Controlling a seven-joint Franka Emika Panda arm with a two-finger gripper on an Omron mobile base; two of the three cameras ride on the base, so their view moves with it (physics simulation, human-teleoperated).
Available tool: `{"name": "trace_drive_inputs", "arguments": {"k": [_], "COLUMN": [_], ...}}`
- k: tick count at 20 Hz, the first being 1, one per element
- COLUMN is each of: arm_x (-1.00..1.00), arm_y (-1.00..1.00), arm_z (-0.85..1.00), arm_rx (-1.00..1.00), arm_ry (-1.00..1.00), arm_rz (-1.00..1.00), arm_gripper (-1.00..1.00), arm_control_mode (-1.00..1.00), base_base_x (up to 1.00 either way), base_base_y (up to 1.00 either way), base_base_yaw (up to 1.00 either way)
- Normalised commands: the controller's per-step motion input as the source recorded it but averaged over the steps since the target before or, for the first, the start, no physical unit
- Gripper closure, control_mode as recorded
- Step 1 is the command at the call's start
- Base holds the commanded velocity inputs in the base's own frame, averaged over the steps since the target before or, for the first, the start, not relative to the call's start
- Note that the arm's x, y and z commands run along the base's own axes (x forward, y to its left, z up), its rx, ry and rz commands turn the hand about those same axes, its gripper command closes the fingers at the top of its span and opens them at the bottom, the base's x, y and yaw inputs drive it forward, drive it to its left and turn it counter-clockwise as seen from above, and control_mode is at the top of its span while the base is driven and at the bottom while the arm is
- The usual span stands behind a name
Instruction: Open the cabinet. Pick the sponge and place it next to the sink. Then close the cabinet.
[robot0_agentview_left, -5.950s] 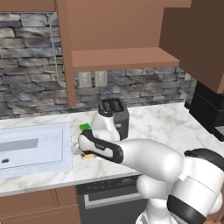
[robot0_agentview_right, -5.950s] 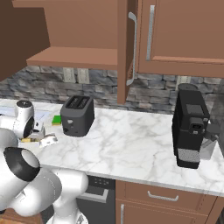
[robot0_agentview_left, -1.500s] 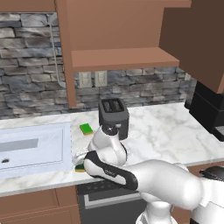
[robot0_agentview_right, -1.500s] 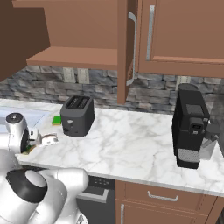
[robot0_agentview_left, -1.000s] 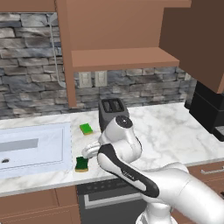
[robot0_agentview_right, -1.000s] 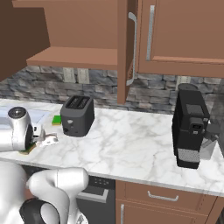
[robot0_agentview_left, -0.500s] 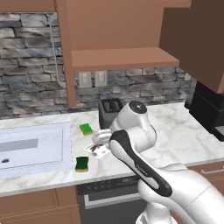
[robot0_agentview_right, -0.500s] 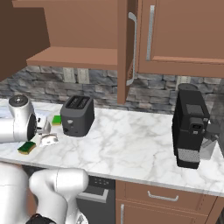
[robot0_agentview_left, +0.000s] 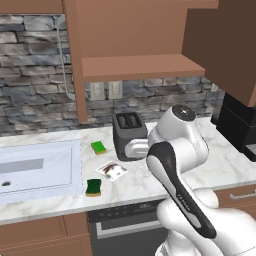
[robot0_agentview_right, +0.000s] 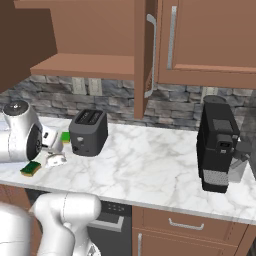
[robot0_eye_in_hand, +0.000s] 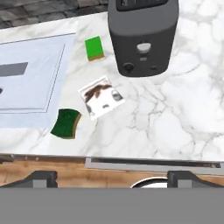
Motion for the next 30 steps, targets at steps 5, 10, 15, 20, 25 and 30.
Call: {"name": "trace_drive_inputs", "arguments": {"k": [5, 10, 15, 20, 25, 30], "arm_x": [-0.61, -0.63, -0.46, -0.43, -0.49, -0.51], "arm_y": [-0.41, -0.23, -0.13, -0.1, 0.0, 0.01], "arm_z": [0.4, 0.61, 0.72, 0.71, 0.54, 0.24], "arm_rx": [0.0, -0.01, -0.04, -0.03, -0.02, -0.02], "arm_ry": [-0.08, -0.11, -0.09, -0.06, -0.02, -0.13], "arm_rz": [-0.07, 0.0, 0.0, 0.0, 0.05, 0.07], "arm_gripper": [-1.0, -1.0, -1.0, -1.0, -1.0, -1.0], "arm_control_mode": [-1.0, -1.0, -1.0, -1.0, -1.0, -1.0], "base_base_x": [0.0, 0.0, 0.0, 0.0, 0.0, 0.0], "base_base_y": [0.0, 0.0, 0.0, 0.0, 0.0, 0.0], "base_base_yaw": [0.0, 0.0, 0.0, 0.0, 0.0, 0.0]}}
